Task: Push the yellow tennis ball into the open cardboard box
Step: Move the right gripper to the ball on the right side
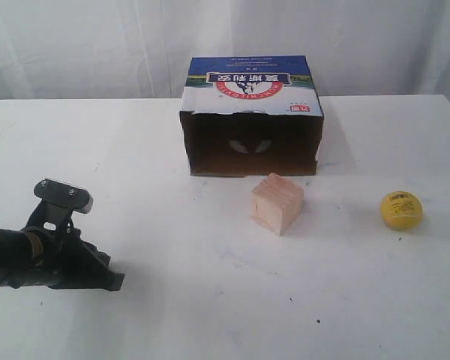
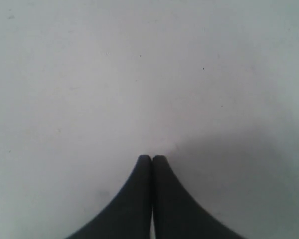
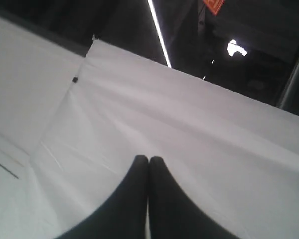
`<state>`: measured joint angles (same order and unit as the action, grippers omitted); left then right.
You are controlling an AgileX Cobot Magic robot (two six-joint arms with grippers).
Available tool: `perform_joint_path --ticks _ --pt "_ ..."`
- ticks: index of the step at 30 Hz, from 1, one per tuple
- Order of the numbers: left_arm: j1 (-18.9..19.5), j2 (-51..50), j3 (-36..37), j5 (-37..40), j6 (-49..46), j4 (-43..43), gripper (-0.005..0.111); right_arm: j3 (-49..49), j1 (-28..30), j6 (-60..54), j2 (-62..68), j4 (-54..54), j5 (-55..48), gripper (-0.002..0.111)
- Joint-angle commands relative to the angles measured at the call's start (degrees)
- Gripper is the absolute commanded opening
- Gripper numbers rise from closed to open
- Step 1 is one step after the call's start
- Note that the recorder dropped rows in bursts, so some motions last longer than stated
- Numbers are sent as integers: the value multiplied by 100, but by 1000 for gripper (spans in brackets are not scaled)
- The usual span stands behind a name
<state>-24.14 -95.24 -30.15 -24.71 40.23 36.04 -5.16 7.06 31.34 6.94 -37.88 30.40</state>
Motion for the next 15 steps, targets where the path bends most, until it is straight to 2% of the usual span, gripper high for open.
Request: perform_joint_path --ticks 1,2,4,7,8,11,12,15 --pt "5 -2 86 69 513 322 0 -1902 27 -1646 2698 1793 343 0" --pt "5 -2 86 -99 513 384 0 -2586 27 -3207 3837 2501 -106 0" --pt "5 -2 86 -646 513 395 0 -3519 27 -4750 5563 2636 -936 0" --pt "5 -2 86 -1276 513 591 0 -4061 27 -4910 6770 2577 -1527 0" --pt "5 -2 86 -1498 513 694 0 -4314 27 -4910 7045 2577 -2328 0" --pt "5 -2 86 -1926 634 1054 0 -5144 27 -5047 7726 2587 -5628 0" --pt "5 -2 86 -1985 706 1174 0 -5320 27 -5269 7930 2541 -6292 0" --pt "5 -2 86 -2014 863 1482 0 -5435 15 -5398 8162 1919 -6674 0"
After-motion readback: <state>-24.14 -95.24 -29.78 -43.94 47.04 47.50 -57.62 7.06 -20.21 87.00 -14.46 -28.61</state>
